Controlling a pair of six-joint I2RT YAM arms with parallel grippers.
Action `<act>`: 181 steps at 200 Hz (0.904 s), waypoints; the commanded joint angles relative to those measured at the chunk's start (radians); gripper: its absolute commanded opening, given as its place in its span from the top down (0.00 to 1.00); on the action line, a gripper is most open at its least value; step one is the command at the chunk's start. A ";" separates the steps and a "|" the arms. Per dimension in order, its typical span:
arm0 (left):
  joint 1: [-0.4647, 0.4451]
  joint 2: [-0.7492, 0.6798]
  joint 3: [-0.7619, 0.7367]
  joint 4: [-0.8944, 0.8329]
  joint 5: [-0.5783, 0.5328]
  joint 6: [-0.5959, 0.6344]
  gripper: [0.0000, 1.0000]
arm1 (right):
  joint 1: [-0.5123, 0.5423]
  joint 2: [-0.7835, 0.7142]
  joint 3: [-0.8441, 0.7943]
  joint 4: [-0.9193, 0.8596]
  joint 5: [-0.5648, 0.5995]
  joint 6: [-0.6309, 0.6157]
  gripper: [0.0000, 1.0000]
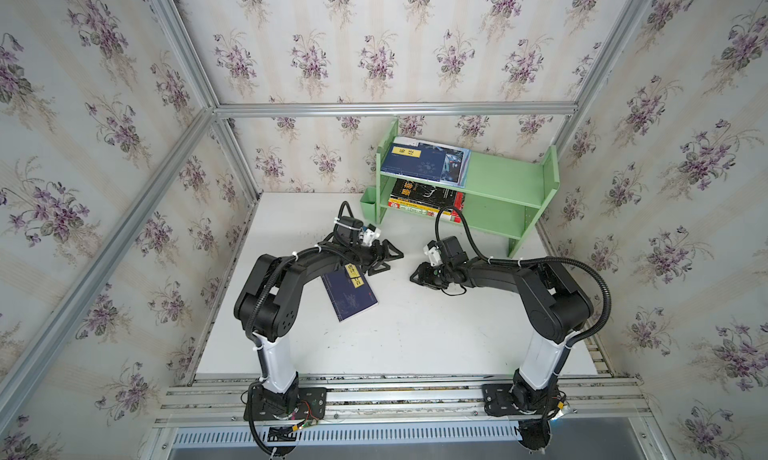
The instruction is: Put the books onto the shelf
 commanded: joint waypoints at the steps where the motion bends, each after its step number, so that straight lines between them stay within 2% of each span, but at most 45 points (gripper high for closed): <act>1: 0.053 -0.069 -0.096 -0.003 -0.149 -0.071 0.19 | 0.008 -0.008 0.024 -0.208 0.067 -0.013 0.57; 40: 0.109 -0.239 -0.187 -0.205 -0.455 0.020 0.16 | 0.049 -0.017 0.140 -0.224 0.099 -0.063 0.43; 57: 0.119 -0.243 -0.194 -0.278 -0.537 0.033 0.14 | 0.059 -0.012 0.165 -0.205 0.120 -0.069 0.36; 78: 0.126 -0.223 -0.215 -0.329 -0.623 0.029 0.14 | 0.061 -0.010 0.179 -0.180 0.139 -0.061 0.33; 116: 0.139 -0.188 -0.233 -0.327 -0.643 0.022 0.14 | 0.061 -0.010 0.179 -0.168 0.151 -0.053 0.33; 181: 0.136 -0.093 -0.131 -0.312 -0.554 0.078 0.13 | 0.062 -0.023 0.141 -0.138 0.166 -0.025 0.32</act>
